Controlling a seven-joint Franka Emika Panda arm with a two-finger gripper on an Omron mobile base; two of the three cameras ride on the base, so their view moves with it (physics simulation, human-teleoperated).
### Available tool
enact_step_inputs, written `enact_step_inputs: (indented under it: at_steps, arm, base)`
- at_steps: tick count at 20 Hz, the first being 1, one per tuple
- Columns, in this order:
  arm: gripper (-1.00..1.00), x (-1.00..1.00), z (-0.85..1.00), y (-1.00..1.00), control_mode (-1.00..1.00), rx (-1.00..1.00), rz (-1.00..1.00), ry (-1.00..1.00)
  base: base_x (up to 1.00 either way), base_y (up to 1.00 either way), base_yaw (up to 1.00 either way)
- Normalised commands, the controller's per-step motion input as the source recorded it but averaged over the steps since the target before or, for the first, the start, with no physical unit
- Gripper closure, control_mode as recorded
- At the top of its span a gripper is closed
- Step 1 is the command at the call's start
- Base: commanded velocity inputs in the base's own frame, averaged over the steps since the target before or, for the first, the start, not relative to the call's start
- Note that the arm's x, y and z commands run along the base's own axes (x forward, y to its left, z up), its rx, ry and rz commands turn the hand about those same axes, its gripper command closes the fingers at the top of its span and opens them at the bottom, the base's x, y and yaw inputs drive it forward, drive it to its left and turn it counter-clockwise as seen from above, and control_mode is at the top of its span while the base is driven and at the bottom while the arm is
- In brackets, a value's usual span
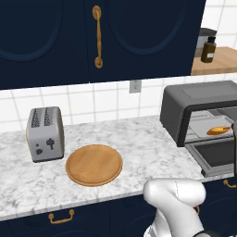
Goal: Pick up the kebab skewer and baguette bread, and place them inside the toaster oven. Close the toaster oven door and start by setting the timer.
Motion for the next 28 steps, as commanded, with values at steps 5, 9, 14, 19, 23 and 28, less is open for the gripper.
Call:
enact_step_inputs:
  at_steps: [5, 9, 14, 19, 23, 28]
  arm:
    - [1.0, 0.45, -0.39, -0.52, -1.0, 0.05, 0.0, 0.0]
    - [1.0, 0.44, -0.3, -0.24, -1.0, 0.01, 0.0, 0.0]
    - [1.0, 0.6, -0.2, -0.01, -1.0, 0.0, 0.0, 0.0]
    - [1.0, 0.37, -0.17, -0.16, -1.0, 0.04, 0.0, 0.0]
    - [1.0, 0.42, -0.08, -0.12, -1.0, 0.05, 0.0, 0.0]
    - [1.0, 0.35, -0.19, -0.16, -1.0, 0.03, 0.0, 0.0]
  base:
    - [0.0, 0.0, 0.0]
    - [0.0, 0.0, 0.0]
    - [0.0, 0.0, 0.0]
    - [0.0, 0.0, 0.0]
    - [0.0, 0.0, 0.0]
    - [0.0, 0.0, 0.0]
